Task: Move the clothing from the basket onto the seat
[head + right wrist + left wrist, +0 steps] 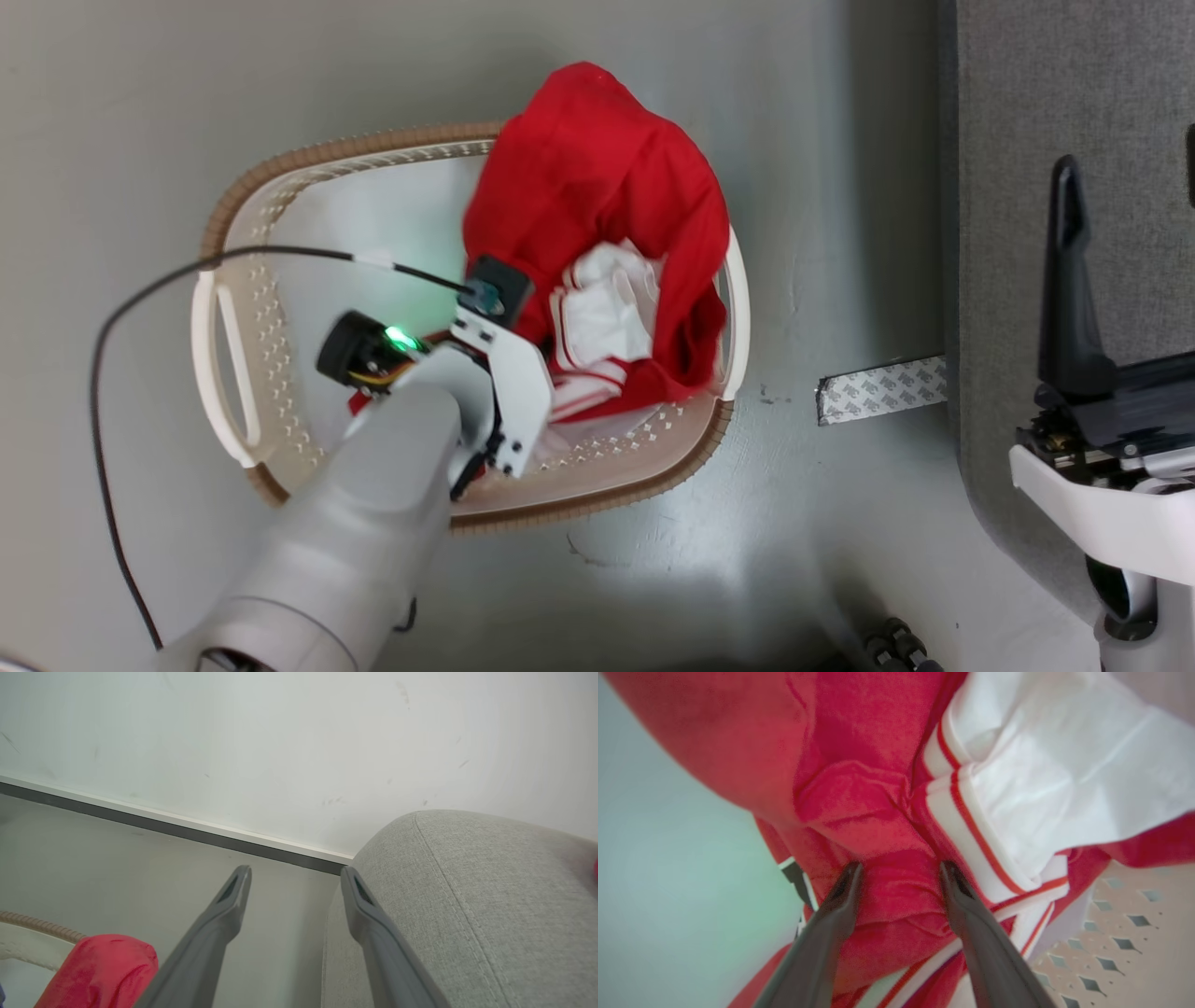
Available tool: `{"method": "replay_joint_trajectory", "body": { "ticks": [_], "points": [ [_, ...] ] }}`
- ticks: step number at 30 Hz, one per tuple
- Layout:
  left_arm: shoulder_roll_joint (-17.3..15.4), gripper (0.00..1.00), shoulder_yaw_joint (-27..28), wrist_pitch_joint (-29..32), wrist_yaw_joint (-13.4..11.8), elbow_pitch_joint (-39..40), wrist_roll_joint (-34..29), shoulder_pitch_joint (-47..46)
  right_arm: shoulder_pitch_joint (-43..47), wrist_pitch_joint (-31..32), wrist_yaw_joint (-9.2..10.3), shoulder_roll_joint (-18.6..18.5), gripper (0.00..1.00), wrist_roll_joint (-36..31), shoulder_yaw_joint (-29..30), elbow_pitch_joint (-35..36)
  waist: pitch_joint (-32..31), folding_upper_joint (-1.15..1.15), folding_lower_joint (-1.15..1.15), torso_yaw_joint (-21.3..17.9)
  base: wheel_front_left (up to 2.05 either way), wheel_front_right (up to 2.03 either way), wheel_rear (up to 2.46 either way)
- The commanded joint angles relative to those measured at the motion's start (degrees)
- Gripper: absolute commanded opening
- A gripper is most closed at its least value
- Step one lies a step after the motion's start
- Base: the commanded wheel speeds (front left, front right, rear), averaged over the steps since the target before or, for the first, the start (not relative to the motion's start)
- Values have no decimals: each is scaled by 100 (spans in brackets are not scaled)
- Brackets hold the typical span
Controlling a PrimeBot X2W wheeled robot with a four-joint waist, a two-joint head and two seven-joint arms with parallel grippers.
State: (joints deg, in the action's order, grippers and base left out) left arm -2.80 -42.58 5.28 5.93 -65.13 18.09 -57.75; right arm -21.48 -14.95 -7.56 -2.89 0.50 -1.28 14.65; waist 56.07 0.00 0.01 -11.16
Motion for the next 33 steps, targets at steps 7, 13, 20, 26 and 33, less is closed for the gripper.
{"method": "replay_joint_trajectory", "body": {
  "ticks": [7, 13, 20, 26, 33],
  "points": [
    [-18, 0, -492, 217, 157, 345, 712, 296, 46, 56, 15, -4, 100, -12, 151, 86, -73, 0, -1, 62, 0, 0, 0],
    [-25, 0, -897, 137, 162, 916, 1764, 459, 155, 43, 15, -5, 100, -23, 197, -51, -491, 0, -1, 217, 0, 0, 0],
    [-109, 0, -1064, -371, 163, 1004, 2551, 719, 376, 17, 15, -5, 100, 54, 233, -296, -1274, 0, -1, 428, 0, 0, 0],
    [-200, 0, -1102, -749, 163, 1279, 3243, 1179, 602, -5, 15, -6, 100, 72, 158, -592, -2157, 0, -1, 593, 0, 0, 0],
    [-298, 0, -1065, -1144, 164, 1562, 3764, 1657, 941, -2, 15, -7, 100, 84, 93, -911, -3100, 0, -1, 799, 0, 0, 0]
  ]
}}
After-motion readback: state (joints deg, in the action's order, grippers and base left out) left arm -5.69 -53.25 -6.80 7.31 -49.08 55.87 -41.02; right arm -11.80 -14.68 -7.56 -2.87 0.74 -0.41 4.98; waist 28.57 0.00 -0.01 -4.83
